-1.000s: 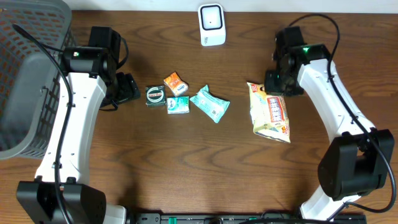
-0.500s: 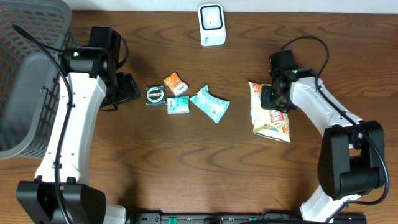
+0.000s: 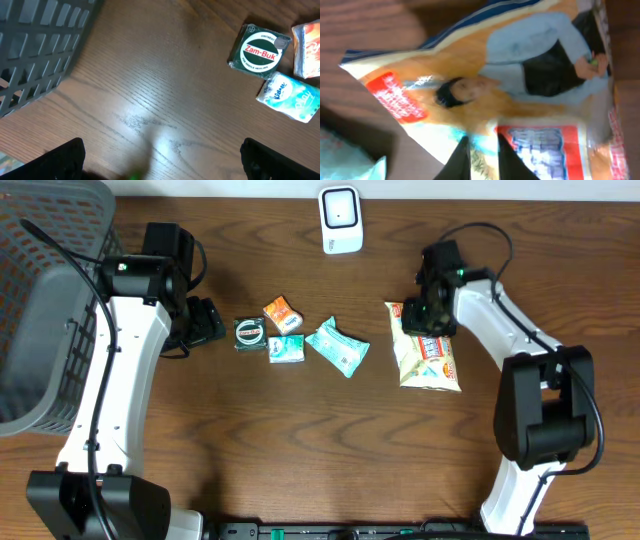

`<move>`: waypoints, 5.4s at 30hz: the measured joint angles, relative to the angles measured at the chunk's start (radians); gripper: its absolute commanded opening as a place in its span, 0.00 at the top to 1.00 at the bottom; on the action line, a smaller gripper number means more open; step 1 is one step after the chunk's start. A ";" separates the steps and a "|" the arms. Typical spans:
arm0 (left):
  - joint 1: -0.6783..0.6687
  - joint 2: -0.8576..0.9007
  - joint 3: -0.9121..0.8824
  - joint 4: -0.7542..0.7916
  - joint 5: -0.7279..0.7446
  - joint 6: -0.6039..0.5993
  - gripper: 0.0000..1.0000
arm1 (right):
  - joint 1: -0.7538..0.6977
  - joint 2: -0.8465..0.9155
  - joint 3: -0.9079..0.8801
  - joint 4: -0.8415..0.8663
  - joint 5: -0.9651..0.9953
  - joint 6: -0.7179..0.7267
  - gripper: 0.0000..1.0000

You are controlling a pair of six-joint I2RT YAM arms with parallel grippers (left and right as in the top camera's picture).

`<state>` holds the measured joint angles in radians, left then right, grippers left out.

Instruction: Scan the item barcode

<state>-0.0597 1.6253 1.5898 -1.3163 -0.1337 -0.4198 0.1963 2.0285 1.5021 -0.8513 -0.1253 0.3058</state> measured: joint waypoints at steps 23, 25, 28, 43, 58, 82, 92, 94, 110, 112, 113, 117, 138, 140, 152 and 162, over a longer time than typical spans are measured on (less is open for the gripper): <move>0.000 0.000 0.000 0.000 0.000 0.000 0.02 | 0.019 -0.002 -0.111 -0.276 0.067 -0.087 0.89; 0.000 0.000 0.000 0.000 0.000 0.000 0.02 | 0.035 -0.002 -0.143 -0.241 0.034 -0.087 0.89; 0.000 0.000 0.000 0.000 0.000 0.000 0.03 | 0.063 -0.002 -0.150 -0.232 -0.004 -0.086 0.89; 0.000 0.000 0.000 0.000 0.000 0.000 0.02 | 0.083 -0.001 0.193 -0.394 0.088 -0.083 0.58; 0.000 0.000 0.000 0.000 0.000 0.000 0.02 | 0.082 0.000 -0.069 0.013 0.168 -0.044 0.37; 0.000 0.000 0.000 0.000 0.000 0.000 0.02 | 0.005 -0.018 0.046 -0.249 0.234 -0.023 0.15; 0.000 0.000 0.000 0.001 0.000 0.000 0.02 | 0.002 -0.018 -0.156 -0.013 0.085 -0.025 0.33; 0.000 0.000 0.000 0.000 0.000 0.000 0.02 | 0.002 -0.020 -0.172 0.003 0.080 -0.023 0.54; 0.000 0.000 0.000 0.000 0.000 0.000 0.02 | 0.006 -0.024 0.064 -0.069 0.058 -0.017 0.99; 0.000 0.000 0.000 0.000 0.000 0.000 0.02 | 0.020 -0.024 0.119 -0.006 0.058 -0.017 0.99; 0.000 0.000 0.000 0.000 0.000 0.000 0.02 | 0.031 -0.024 0.143 0.036 0.057 -0.018 0.99; 0.000 0.000 0.000 0.000 0.000 0.000 0.02 | 0.077 -0.024 0.192 0.220 0.055 -0.005 0.99; 0.000 0.000 0.000 0.000 0.000 0.000 0.02 | 0.157 0.312 0.468 0.823 0.054 -0.010 0.99; 0.000 0.000 0.000 0.000 0.000 0.000 0.02 | 0.167 0.343 0.468 0.843 0.063 -0.037 0.99; 0.000 0.000 0.000 0.000 0.000 0.000 0.02 | 0.153 0.356 0.501 0.785 0.152 -0.112 0.99; 0.000 0.000 0.000 0.000 0.000 0.000 0.02 | -0.015 0.239 0.502 0.385 0.317 -0.226 0.99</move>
<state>-0.0597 1.6253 1.5898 -1.3159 -0.1337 -0.4198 0.1810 2.2673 2.0041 -0.4660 0.1913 0.0799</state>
